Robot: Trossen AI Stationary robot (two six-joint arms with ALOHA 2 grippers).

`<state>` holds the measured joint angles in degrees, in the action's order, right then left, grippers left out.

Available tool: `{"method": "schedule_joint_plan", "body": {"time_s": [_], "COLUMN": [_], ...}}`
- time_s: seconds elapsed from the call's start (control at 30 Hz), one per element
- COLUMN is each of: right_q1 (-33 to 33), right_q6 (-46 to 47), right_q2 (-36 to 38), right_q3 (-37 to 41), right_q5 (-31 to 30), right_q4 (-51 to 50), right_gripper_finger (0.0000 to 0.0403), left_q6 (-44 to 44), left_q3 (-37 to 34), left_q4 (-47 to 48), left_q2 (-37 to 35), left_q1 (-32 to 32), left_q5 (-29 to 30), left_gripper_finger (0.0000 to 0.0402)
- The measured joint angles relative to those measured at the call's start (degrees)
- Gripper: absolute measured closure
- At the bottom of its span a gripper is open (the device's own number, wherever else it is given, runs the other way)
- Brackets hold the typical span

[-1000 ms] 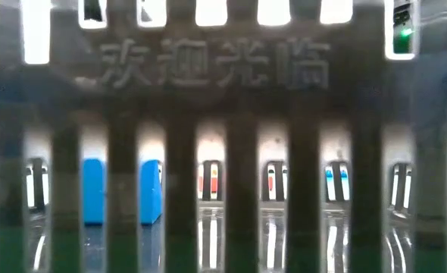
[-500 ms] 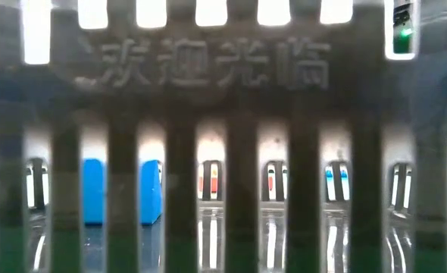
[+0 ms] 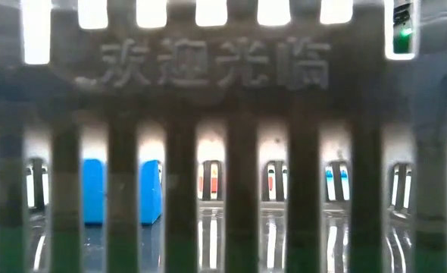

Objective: Sort & place blocks by color
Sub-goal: Put the light brown block into the green bin, then put the red block into the yellow bin

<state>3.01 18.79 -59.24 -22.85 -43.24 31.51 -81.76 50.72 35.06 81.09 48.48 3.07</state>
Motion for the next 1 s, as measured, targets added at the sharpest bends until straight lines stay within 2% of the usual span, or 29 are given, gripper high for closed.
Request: {"method": "schedule_joint_plan", "body": {"time_s": [0.27,0.37,0.5,0.6,0.73,0.8,1.0], "right_q1": [0.00,0.00,0.00,0.00,0.00,0.00,0.00], "right_q6": [0.00,0.00,0.01,0.00,0.00,0.00,0.00], "right_q2": [0.00,-0.02,-0.02,-0.02,-0.02,-0.02,-0.02], "right_q3": [0.02,0.02,0.02,0.02,0.02,0.02,0.02], "right_q5": [0.00,-0.02,-0.01,-0.01,-0.02,0.00,-0.02], "right_q4": [-0.01,0.00,-0.01,-0.02,-0.02,-0.02,-0.02], "right_gripper_finger": [0.0183,0.0183,0.0183,0.0183,0.0183,0.0183,0.0183], "left_q6": [-1.61,-1.30,2.05,9.31,23.85,31.53,44.57], "left_q3": [0.02,0.02,0.02,0.02,0.07,0.07,0.08], "left_q4": [-1.33,-2.29,-3.01,-4.60,-8.30,-11.09,-17.99], "left_q2": [0.75,-0.46,-3.16,-5.32,-6.14,-5.59,-0.04], "left_q1": [-1.38,-2.25,-3.72,-5.37,-7.82,-9.59,-17.55], "left_q5": [0.02,0.31,4.62,10.06,22.25,26.51,28.27], "left_gripper_finger": [0.0189,0.0182,0.0180,0.0179,0.0179,0.0179,0.0179]}}
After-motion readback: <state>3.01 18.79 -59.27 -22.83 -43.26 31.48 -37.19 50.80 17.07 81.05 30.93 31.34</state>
